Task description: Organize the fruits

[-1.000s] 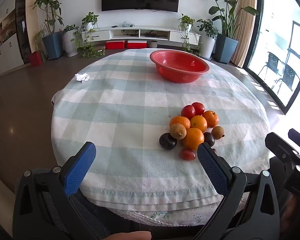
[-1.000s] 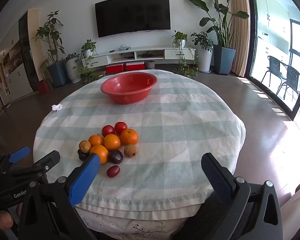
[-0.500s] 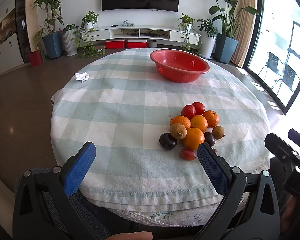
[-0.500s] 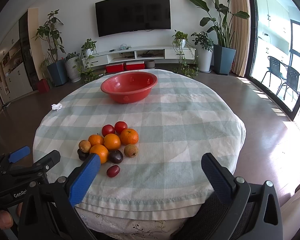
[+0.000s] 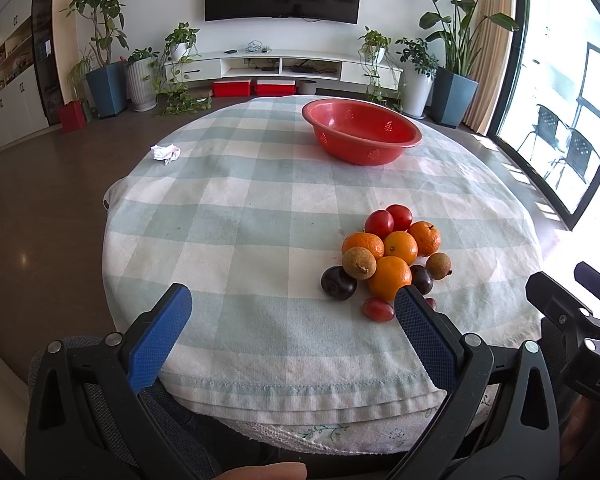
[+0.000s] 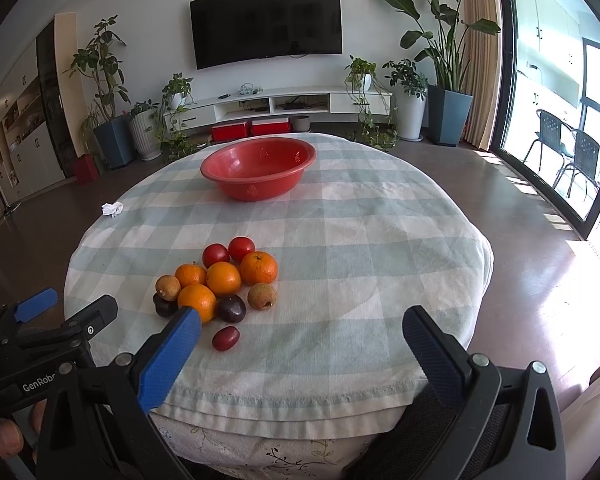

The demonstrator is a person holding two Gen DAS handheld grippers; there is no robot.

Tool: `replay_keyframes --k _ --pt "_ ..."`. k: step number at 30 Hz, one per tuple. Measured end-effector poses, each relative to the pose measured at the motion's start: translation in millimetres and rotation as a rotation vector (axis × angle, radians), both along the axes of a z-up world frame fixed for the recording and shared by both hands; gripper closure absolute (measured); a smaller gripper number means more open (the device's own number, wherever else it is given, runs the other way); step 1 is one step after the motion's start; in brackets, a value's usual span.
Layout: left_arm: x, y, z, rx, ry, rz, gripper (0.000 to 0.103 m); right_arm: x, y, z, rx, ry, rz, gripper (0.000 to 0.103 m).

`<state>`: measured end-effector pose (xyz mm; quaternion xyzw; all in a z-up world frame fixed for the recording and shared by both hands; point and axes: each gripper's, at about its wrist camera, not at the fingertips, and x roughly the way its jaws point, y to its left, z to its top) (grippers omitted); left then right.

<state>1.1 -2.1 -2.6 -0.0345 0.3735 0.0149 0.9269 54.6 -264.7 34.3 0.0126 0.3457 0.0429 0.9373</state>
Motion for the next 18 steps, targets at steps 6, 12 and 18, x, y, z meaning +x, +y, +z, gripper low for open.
replay_keyframes --k 6,12,18 --pt "-2.1 -0.2 -2.7 0.001 0.001 0.002 0.000 -0.1 0.4 -0.6 -0.002 0.001 -0.002 0.000" --pt "-2.0 0.0 -2.9 0.001 0.000 0.001 0.000 -0.2 0.3 -0.9 0.000 0.003 0.000 0.000" --pt "-2.0 -0.1 -3.2 0.000 0.001 0.001 0.000 0.2 0.4 -1.3 0.000 0.003 -0.001 0.000"
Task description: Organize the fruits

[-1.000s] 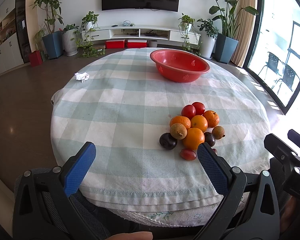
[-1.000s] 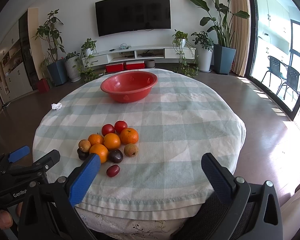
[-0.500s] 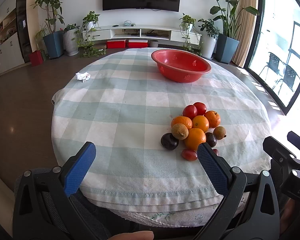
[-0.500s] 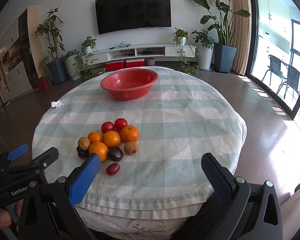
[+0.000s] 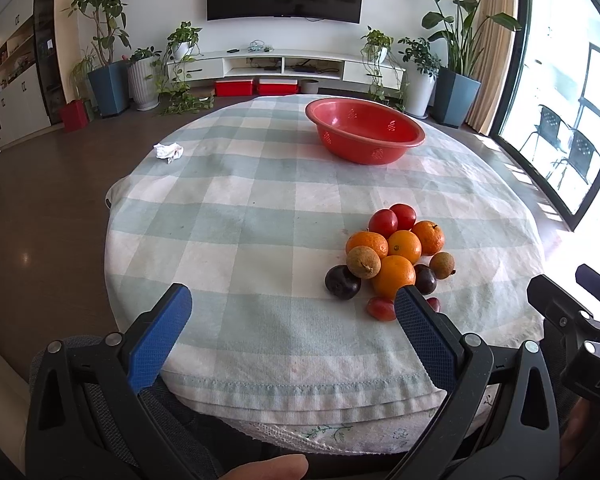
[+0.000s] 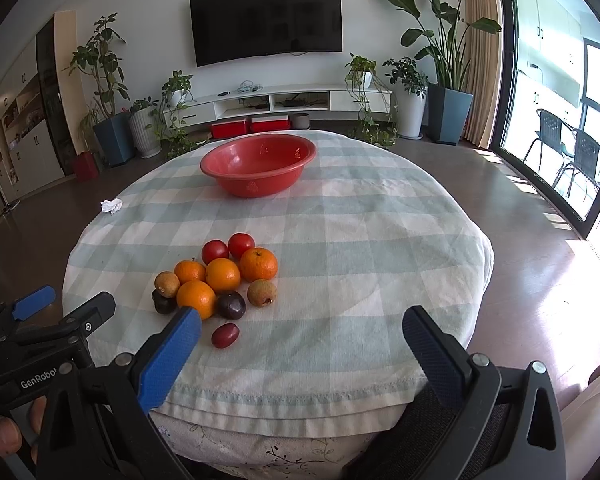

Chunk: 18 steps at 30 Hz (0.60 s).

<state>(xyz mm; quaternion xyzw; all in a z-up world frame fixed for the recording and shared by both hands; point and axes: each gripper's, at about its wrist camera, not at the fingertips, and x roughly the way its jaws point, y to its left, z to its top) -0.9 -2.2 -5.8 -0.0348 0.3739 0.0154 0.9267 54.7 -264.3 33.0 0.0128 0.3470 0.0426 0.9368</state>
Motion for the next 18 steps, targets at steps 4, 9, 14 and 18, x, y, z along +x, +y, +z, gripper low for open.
replay_keyframes --k 4,9,14,18 --pt "0.2 0.1 0.4 0.001 0.001 -0.001 0.000 0.1 0.2 0.2 -0.001 0.002 -0.001 0.000" --pt "0.2 0.0 0.0 0.001 0.001 -0.001 0.000 0.1 0.1 0.0 -0.002 0.002 0.000 0.000" --pt "0.1 0.0 0.3 0.001 0.002 -0.001 0.000 0.2 0.3 -0.2 -0.002 0.004 0.000 0.000" --pt "0.2 0.0 0.3 0.001 0.002 0.000 0.000 -1.6 0.7 -0.5 -0.003 0.003 0.000 0.000"
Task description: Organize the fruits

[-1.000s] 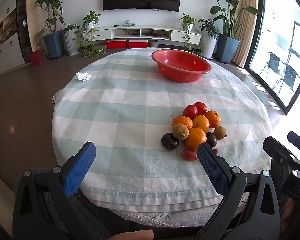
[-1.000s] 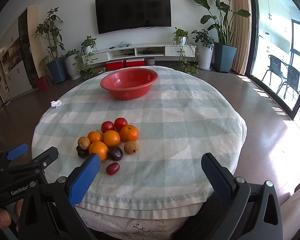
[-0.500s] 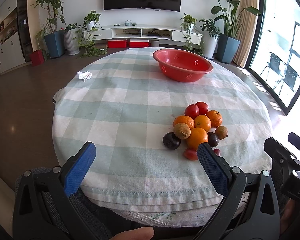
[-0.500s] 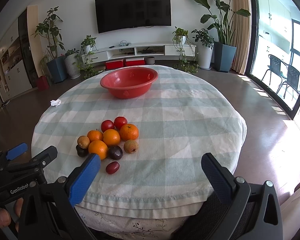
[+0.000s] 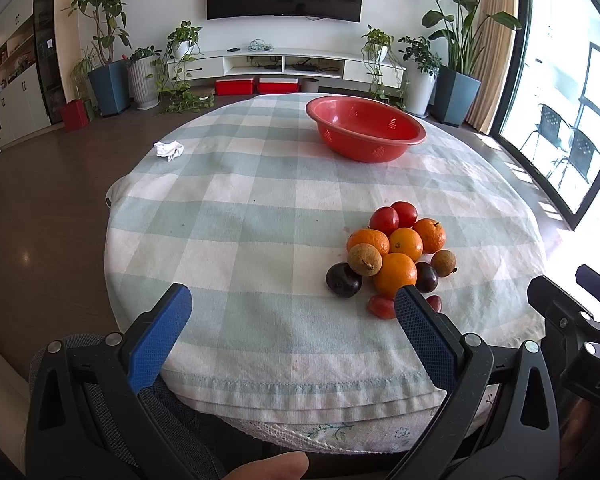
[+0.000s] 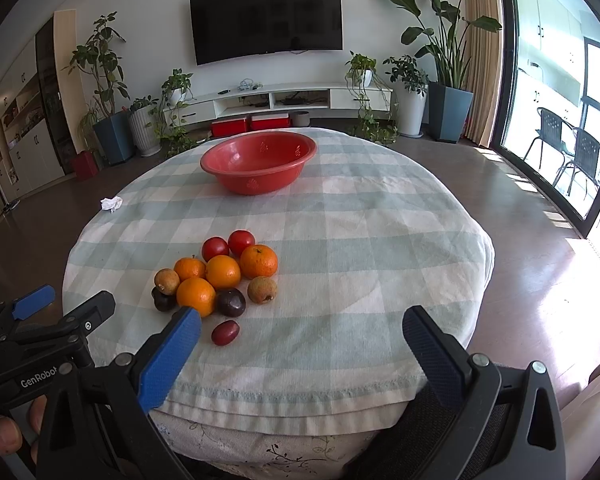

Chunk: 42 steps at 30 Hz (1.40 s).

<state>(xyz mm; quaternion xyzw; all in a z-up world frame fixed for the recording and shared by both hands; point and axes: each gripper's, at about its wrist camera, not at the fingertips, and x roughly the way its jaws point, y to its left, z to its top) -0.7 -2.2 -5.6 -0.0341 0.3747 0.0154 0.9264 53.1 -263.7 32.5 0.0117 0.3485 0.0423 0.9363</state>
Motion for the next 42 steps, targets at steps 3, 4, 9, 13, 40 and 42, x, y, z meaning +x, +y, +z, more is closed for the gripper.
replay_keyframes --k 3,4,9,13,40,42 --pt "0 0 0 0.000 0.001 0.000 0.000 0 0 0 0.001 0.002 0.000 0.000" --pt "0 0 0 0.001 0.000 0.000 0.000 0 0 0 0.001 0.003 0.000 0.000" --pt "0 0 0 0.000 0.001 0.000 0.000 0 0 0 0.000 0.003 0.000 0.000" --pt "1 3 -4 -0.008 -0.002 -0.002 0.000 1 0 0 0.001 0.004 0.000 0.000" --pt "46 6 -29 -0.064 0.080 -0.478 0.020 20 -16 -35 0.143 0.087 0.083 0.001" --pt "54 -1 -35 -0.011 0.109 -0.556 0.028 22 -15 -38 0.144 0.102 0.108 0.004"
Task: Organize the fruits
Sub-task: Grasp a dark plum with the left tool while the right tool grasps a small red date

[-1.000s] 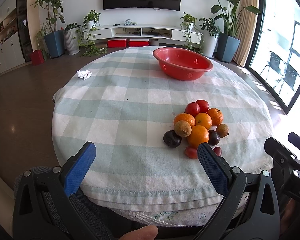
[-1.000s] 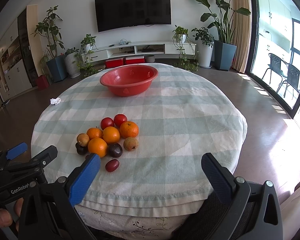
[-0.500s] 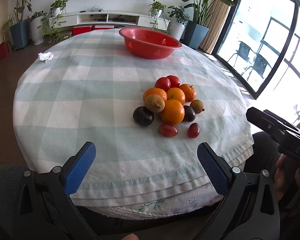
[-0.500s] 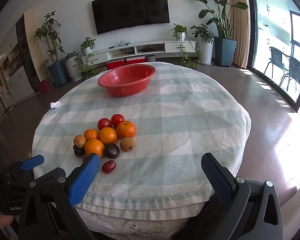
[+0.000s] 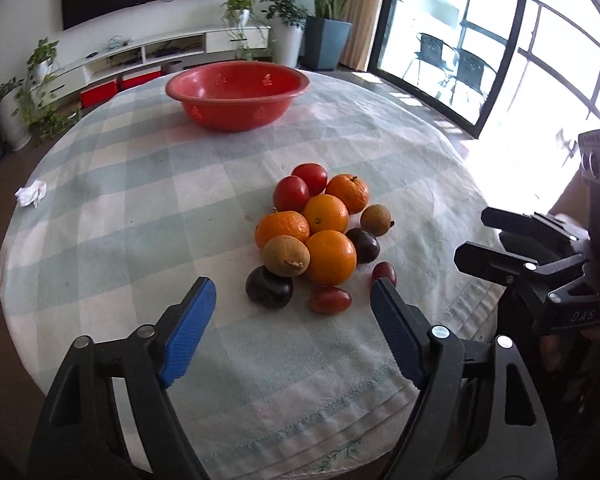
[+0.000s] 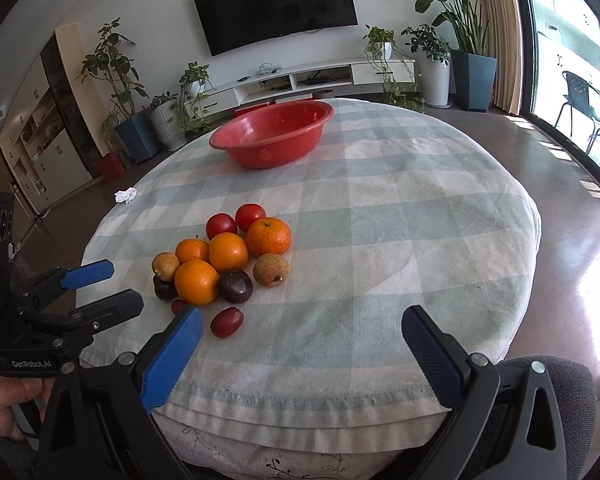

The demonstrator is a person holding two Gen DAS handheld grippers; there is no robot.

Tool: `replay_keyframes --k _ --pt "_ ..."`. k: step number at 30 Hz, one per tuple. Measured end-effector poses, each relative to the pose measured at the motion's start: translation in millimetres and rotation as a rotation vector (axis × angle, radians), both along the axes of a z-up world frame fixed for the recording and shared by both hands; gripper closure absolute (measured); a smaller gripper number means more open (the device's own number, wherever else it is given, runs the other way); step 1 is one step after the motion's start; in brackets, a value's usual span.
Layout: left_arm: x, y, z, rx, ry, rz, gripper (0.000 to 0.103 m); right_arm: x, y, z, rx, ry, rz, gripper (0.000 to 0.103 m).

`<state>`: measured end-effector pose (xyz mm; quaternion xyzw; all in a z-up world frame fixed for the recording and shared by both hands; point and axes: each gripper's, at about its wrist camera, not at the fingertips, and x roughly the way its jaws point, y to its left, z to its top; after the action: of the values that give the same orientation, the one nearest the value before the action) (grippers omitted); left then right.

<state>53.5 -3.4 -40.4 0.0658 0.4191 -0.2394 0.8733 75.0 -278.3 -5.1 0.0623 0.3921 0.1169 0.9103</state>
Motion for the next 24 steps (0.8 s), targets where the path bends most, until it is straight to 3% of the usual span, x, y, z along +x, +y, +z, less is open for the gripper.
replay_keyframes --k 2,4,6,11,24 --pt "8 -2 -6 0.039 0.015 -0.078 0.040 2 3 -3 -0.003 0.012 0.033 0.008" --pt "18 0 -11 0.068 0.046 -0.125 0.044 3 8 -6 -0.009 0.021 0.063 0.011" --pt "27 5 -12 0.057 0.074 -0.153 0.044 4 12 -8 -0.008 0.032 0.087 0.014" --pt "42 9 -19 0.061 0.125 -0.221 0.061 7 20 -12 -0.026 0.041 0.110 0.017" --pt "51 4 -31 0.048 0.168 -0.266 0.072 15 28 -20 -0.062 0.072 0.121 0.024"
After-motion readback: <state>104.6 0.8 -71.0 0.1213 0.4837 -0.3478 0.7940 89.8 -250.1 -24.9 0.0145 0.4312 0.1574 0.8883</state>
